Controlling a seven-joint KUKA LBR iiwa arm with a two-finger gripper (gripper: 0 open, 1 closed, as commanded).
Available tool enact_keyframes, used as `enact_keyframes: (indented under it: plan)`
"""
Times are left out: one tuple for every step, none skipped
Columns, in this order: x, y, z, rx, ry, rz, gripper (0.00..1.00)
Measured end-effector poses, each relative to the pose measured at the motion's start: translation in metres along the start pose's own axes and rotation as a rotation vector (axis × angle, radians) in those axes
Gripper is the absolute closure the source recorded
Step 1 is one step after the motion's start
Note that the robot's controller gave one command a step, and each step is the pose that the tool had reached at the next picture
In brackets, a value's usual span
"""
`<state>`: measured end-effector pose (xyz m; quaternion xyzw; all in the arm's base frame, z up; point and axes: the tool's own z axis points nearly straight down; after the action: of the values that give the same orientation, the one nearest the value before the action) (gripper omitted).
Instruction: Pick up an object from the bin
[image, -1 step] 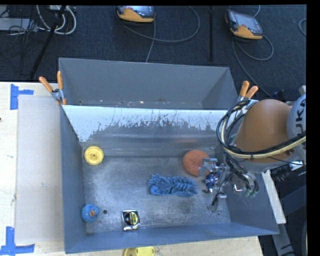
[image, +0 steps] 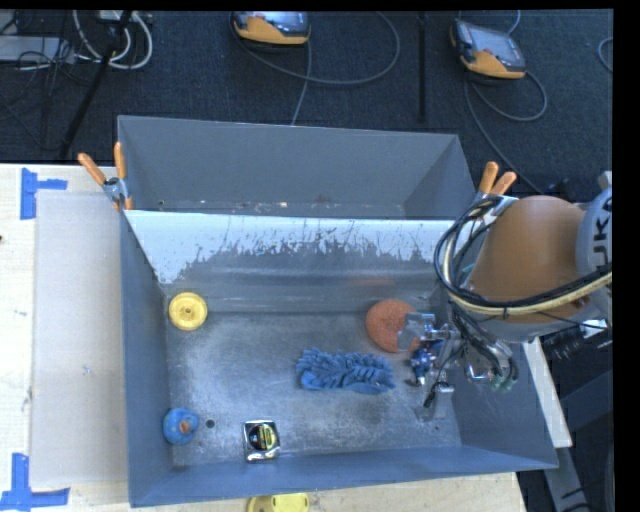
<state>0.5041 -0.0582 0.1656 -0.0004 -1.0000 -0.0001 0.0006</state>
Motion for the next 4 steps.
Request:
enact_keyframes:
  plan:
    - [-0.011,0.025,0.054,0.0,-0.007,0.054,0.0]
    - [-0.015,0.04,0.096,0.0,-0.002,0.021,1.0]
    - [-0.014,0.041,0.096,0.0,0.0,0.021,0.0]
    - [-0.014,0.041,0.096,0.0,0.0,0.018,1.0]
